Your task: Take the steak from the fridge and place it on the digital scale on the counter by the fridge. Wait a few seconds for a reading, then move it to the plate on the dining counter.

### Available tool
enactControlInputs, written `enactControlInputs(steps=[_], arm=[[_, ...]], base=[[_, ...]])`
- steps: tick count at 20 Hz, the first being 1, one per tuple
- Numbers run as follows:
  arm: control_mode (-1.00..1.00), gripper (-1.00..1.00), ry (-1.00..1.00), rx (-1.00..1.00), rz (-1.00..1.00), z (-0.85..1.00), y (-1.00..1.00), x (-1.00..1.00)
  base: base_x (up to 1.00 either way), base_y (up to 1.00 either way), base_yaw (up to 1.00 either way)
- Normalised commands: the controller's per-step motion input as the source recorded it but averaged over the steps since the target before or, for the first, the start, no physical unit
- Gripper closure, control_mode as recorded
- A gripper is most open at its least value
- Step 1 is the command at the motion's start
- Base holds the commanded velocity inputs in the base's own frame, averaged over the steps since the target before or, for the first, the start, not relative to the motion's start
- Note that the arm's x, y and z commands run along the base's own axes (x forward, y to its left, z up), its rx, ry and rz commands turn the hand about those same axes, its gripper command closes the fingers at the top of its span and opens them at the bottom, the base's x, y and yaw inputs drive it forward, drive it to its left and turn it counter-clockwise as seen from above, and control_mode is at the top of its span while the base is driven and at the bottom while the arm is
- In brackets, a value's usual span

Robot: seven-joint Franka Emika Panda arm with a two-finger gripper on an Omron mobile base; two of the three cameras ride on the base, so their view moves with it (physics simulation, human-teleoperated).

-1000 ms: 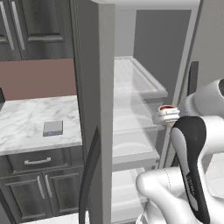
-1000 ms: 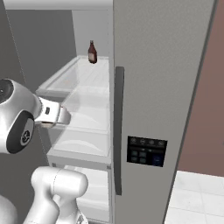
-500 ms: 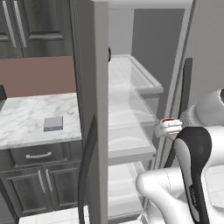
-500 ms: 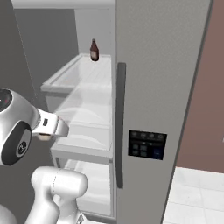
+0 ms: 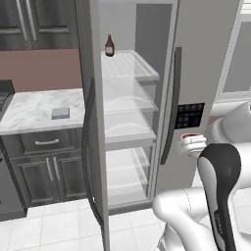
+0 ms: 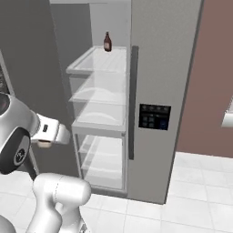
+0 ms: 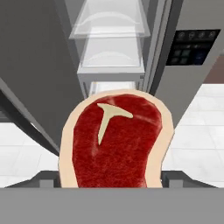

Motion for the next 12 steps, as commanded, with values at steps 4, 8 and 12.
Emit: enactControlInputs(steps=[4,8,12], arm=[[1.0,1.0,0.0,0.0,0.0,0.0,0.0,0.0],[1.0,1.0,0.0,0.0,0.0,0.0,0.0,0.0],[1.0,1.0,0.0,0.0,0.0,0.0,0.0,0.0]], base=[[-0.97,0.3,-0.11],[-0.47,0.36,-0.43],[-0.04,0.48,-0.58]])
